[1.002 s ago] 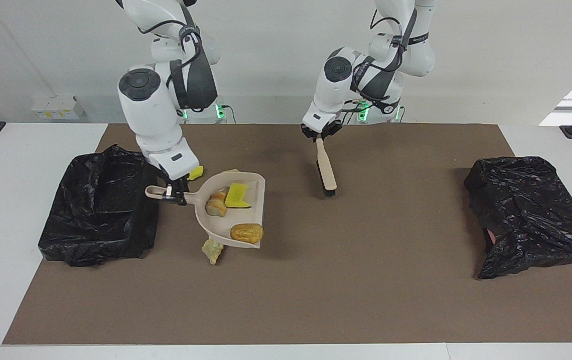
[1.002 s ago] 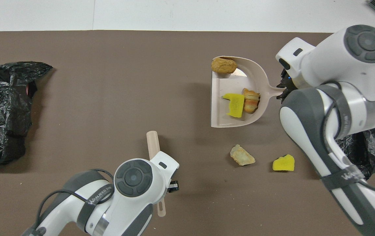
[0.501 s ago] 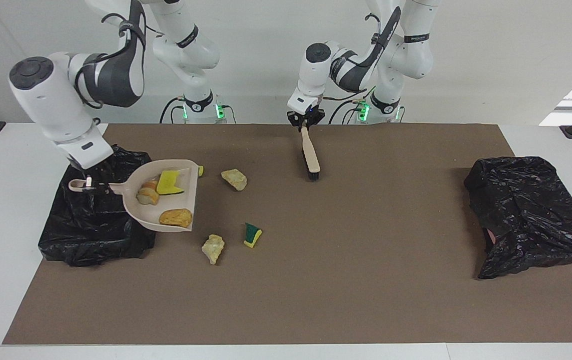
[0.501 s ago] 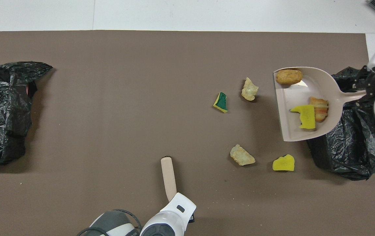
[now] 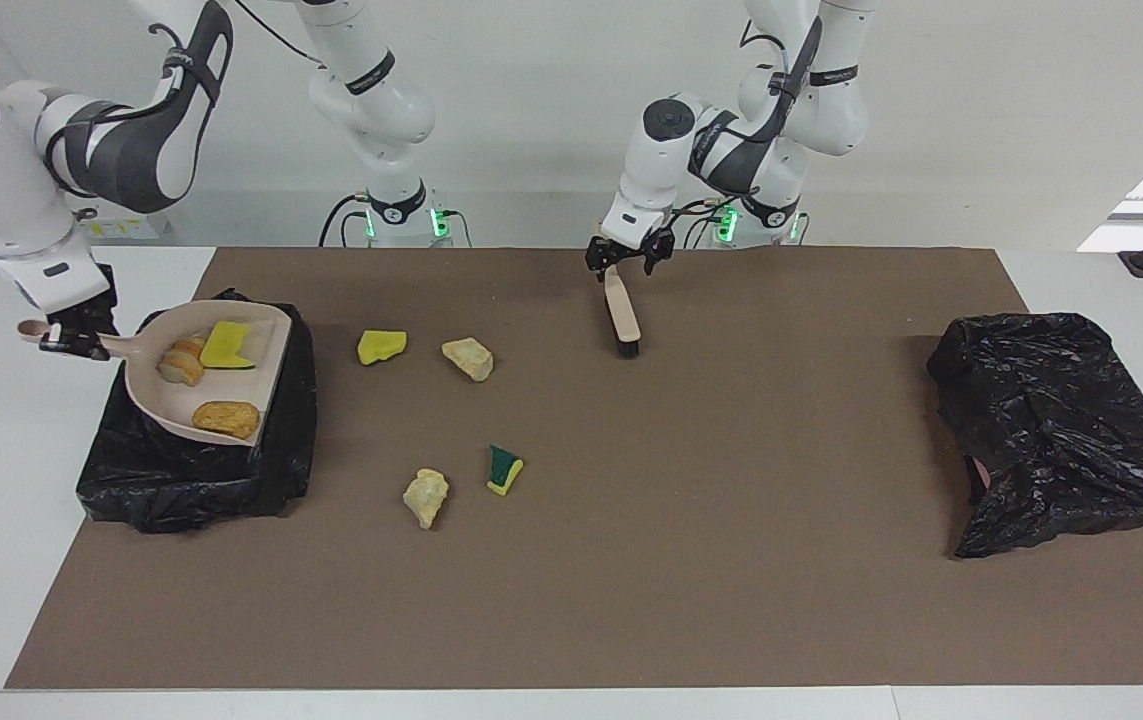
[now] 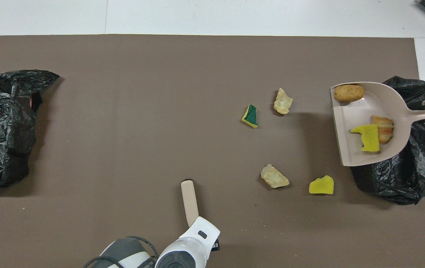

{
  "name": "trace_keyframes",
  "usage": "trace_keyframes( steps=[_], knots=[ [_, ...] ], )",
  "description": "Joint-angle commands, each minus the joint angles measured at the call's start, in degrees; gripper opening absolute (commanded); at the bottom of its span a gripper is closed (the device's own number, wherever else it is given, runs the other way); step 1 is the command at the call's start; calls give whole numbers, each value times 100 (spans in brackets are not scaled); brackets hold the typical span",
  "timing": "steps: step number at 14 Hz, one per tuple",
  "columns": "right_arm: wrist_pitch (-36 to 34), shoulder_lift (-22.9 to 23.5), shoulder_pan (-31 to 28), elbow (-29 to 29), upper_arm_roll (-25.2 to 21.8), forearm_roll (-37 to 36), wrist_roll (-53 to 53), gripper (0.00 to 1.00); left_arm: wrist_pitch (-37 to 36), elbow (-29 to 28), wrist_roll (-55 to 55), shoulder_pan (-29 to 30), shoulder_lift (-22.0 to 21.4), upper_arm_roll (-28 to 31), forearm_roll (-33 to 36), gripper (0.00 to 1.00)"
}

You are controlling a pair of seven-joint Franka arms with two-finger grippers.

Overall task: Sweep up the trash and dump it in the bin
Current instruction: 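Carry the loaded dustpan with the right gripper to the nearby black bag, then tip the dustpan into the bag while the left gripper withdraws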

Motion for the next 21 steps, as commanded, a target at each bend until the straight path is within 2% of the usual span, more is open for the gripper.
trace_keyframes(
  steps=[1, 5, 8, 10, 12, 15, 17, 19, 21],
  knots=[
    [236, -258, -132, -345, 71, -655, -48, 0, -594, 510, 714, 918, 109, -21, 109, 100],
    [298, -565, -10, -890, 106, -1526, 180, 0, -594, 1028, 2216, 1869, 390, -12, 417, 100],
    [219, -794, 245, -1233, 106, -2211, 497, 0, -892, 1757, 2884, 2545, 776, -3, 617, 100],
    [140, -804, 499, -1252, 97, -2484, 480, 0, -1208, 2223, 3578, 2984, 970, 6, 716, 100],
    [-79, -804, 781, -1225, 106, -2924, 541, 0, -1402, 2558, 4290, 3415, 1015, 15, 785, 100],
    [-273, -830, 931, -1216, 106, -3118, 673, 0, -1701, 2989, 5091, 3917, 1041, 23, 1058, 100],
    [-291, -830, 1088, -1199, 106, -3443, 734, 0, -2156, 3401, 5268, 4190, 1093, 23, 1058, 100],
    [-300, -926, 1133, -1199, 106, -3514, 770, 0, -2938, 4059, 5322, 4462, 1321, 23, 997, 100],
    [-396, -1067, 1238, -1190, 106, -3645, 770, 0, -3378, 4439, 5287, 4481, 1314, 23, 979, 100]
  ],
)
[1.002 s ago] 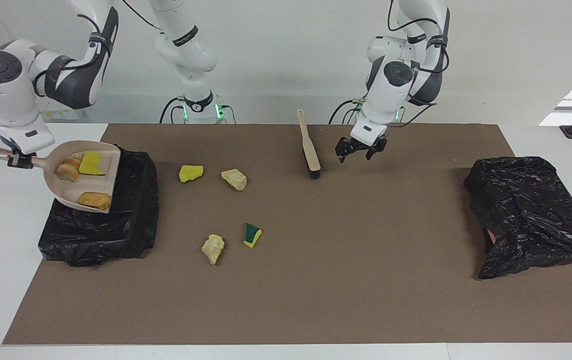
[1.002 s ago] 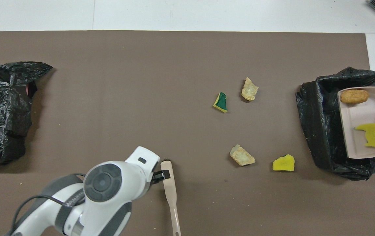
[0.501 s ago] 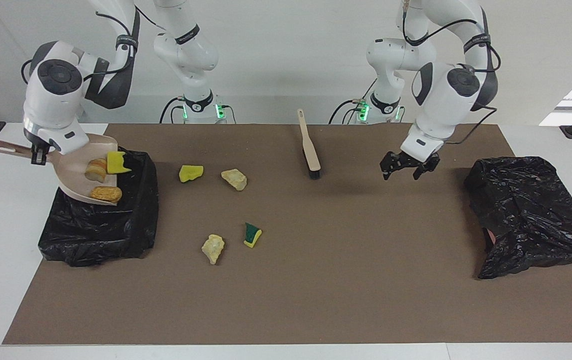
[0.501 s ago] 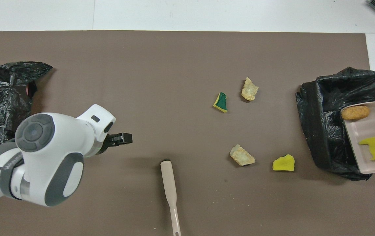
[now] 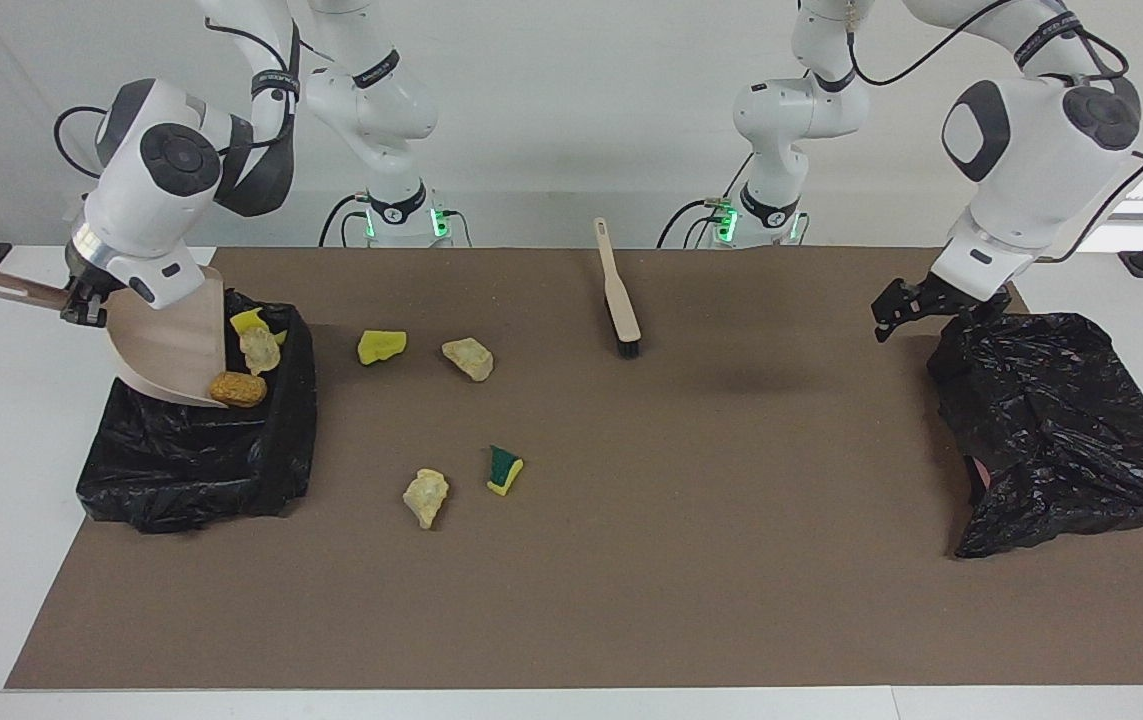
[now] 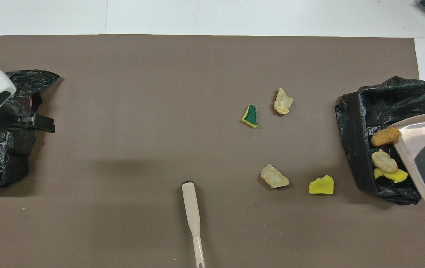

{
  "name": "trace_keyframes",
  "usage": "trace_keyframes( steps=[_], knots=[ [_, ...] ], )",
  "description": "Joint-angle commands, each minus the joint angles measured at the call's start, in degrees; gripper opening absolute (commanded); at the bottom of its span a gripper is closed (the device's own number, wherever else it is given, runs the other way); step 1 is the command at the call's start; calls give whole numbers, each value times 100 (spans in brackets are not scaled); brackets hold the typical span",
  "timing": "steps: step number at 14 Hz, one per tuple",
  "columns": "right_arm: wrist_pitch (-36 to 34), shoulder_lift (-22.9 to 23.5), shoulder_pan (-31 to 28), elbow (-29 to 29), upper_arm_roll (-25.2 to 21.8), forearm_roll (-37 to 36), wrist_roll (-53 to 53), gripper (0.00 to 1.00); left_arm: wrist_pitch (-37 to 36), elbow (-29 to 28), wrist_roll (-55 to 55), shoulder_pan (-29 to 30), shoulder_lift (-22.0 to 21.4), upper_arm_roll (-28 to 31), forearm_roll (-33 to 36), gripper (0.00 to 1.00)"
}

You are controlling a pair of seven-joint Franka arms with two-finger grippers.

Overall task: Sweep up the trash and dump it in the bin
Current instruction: 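Tip the dustpan into the bag while the left gripper withdraws, then bring the empty dustpan back to the table center with the right gripper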

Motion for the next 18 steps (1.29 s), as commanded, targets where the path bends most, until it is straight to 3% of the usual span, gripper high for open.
trace_keyframes(
  steps=[1, 5, 8, 11, 18],
  knots=[
    [-91, -293, 141, -111, 4, -386, 125, 0, -727, 736, -41, 74, 191, -63, 52, 100],
    [94, -215, 396, 319, 39, -756, 107, 0, -1002, 545, -383, 126, -160, -54, 69, 100],
    [-160, -223, 423, 329, 48, -617, 395, 0, -905, 483, -366, 118, -178, -63, 69, 100],
    [-1011, -267, 616, 347, 74, 217, 1729, 0, -905, 483, -331, 56, -178, -63, 69, 100],
    [-1813, -241, 1670, 575, 83, 1623, 4997, 0, -800, 500, -296, 38, -152, -63, 69, 100]
  ],
)
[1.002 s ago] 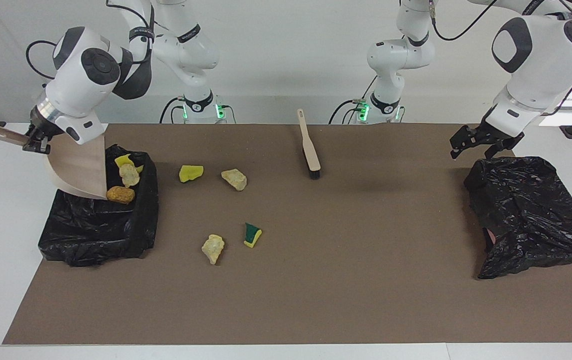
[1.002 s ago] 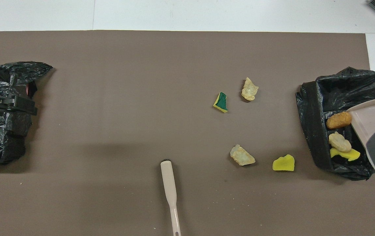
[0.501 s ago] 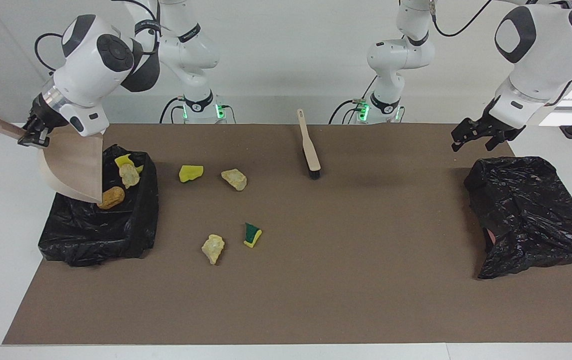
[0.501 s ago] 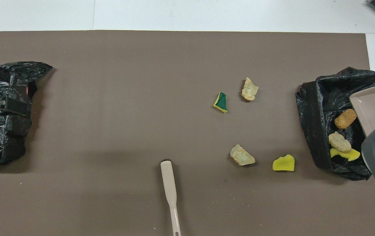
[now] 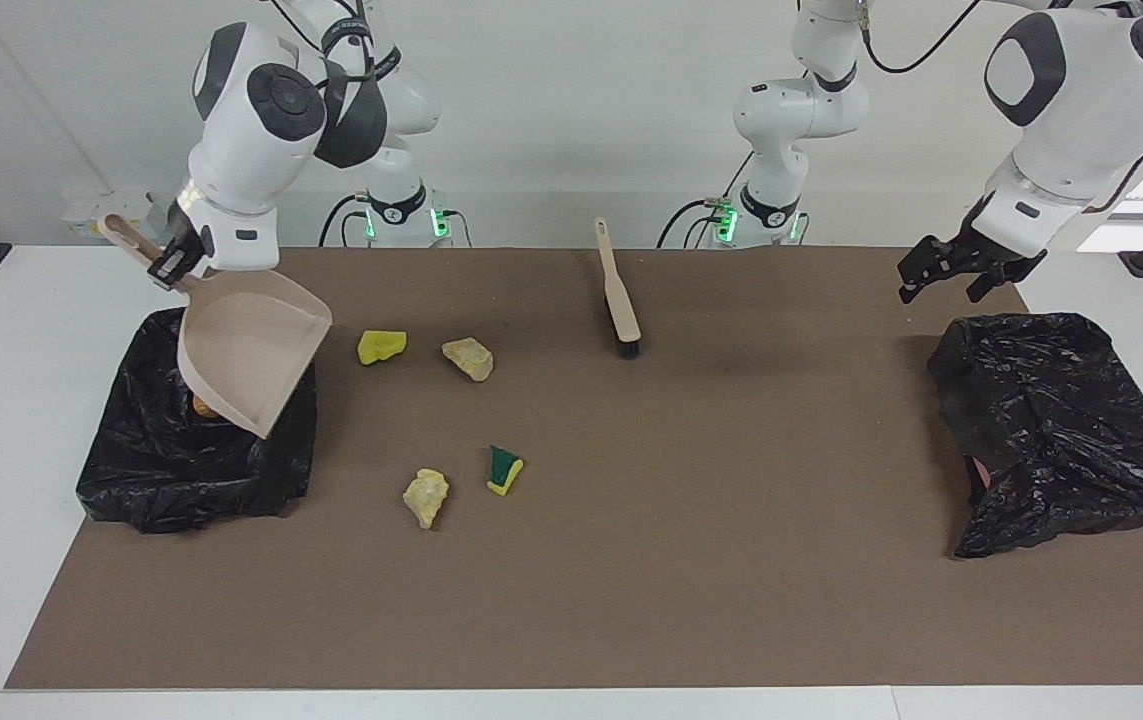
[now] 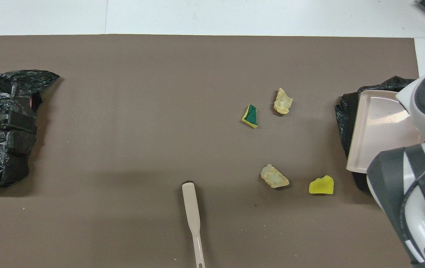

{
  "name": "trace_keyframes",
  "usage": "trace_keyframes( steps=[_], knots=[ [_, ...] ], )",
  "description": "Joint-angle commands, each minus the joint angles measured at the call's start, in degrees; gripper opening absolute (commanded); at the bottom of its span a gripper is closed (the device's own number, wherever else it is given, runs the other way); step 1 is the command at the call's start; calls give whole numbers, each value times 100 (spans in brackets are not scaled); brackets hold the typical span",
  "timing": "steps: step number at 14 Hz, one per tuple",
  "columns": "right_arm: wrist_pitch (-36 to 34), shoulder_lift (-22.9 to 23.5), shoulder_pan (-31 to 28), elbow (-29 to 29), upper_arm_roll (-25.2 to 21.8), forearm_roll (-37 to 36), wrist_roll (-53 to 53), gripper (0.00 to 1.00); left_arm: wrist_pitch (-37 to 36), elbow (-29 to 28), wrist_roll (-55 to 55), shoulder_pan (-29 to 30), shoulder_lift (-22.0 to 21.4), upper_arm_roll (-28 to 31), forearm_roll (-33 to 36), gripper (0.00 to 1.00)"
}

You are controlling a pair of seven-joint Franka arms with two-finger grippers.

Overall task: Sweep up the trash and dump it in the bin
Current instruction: 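Bring the empty dustpan back to the table center with the right gripper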

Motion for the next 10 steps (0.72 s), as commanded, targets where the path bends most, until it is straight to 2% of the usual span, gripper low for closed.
trace_keyframes(
  steps=[1, 5, 10],
  knots=[
    [-246, 12, 290, 189, -2, 595, 1356, 0, 110, -104, 9, -13, -79, -2, 69, 100],
    [-272, 65, 352, 391, 7, 1763, 3474, 0, 128, -104, 9, -21, -79, -11, 69, 100],
    [-255, 530, 800, 1067, 7, 3082, 5480, 0, 172, -130, 1, -21, -87, -11, 69, 100]
  ],
)
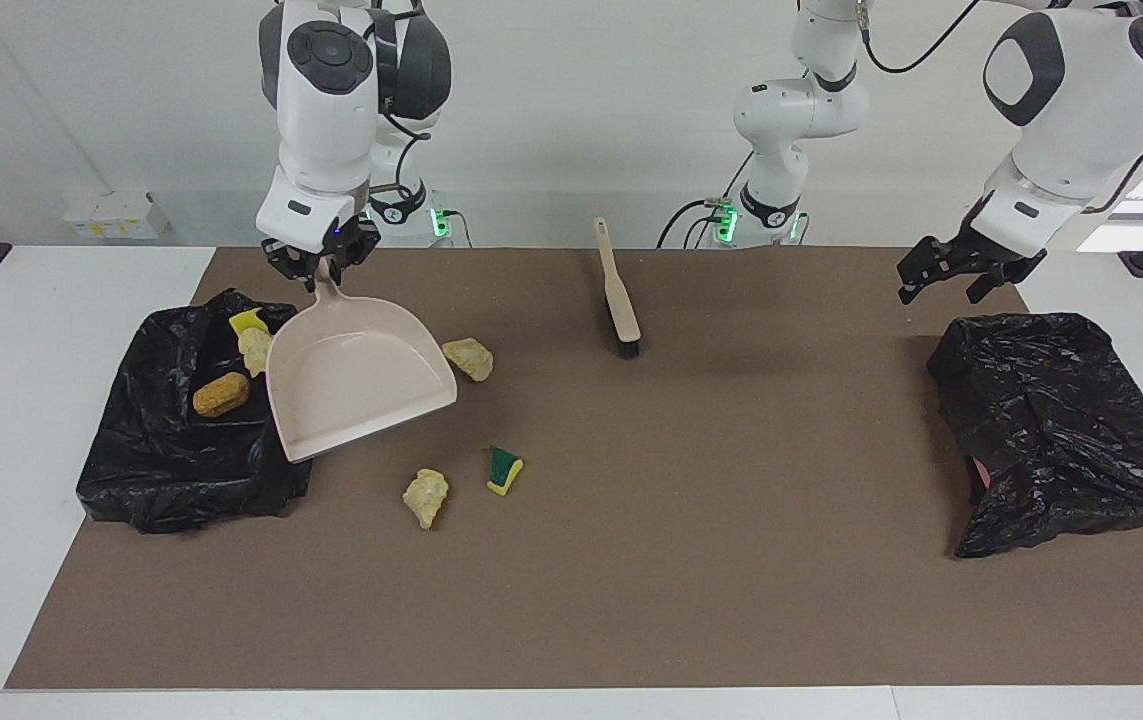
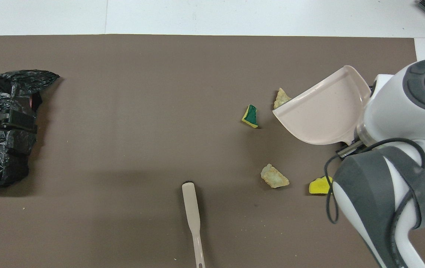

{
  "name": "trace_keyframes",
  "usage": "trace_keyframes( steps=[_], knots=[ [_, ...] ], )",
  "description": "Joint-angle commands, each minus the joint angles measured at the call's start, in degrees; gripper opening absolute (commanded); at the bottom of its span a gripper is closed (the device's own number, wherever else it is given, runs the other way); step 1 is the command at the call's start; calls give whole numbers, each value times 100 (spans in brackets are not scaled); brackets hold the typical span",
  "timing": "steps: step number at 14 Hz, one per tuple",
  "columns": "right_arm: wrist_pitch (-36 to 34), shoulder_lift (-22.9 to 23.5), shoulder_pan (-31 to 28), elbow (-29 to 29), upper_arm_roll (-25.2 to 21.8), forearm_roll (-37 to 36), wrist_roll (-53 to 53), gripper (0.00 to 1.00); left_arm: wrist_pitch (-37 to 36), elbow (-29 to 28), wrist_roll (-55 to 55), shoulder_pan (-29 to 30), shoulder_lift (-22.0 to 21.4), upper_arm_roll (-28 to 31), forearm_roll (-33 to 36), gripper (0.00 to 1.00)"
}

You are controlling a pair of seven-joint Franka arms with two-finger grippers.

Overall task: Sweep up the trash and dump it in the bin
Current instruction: 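Bring the empty dustpan back to the table center with the right gripper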

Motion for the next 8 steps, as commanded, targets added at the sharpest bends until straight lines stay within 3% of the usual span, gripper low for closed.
trace_keyframes(
  steps=[1, 4, 8],
  knots=[
    [-60, 463, 261, 607, -3, 550, 985, 0, 120, -130, 0, -19, -87, 1, 69, 100],
    [45, 1024, 787, 1116, 50, 1025, 2056, 0, 129, -139, 9, -10, -87, 1, 69, 100],
    [475, 1948, 1458, 1979, 67, 1105, 3236, 0, 156, -148, 0, -19, -87, 1, 69, 100]
  ],
)
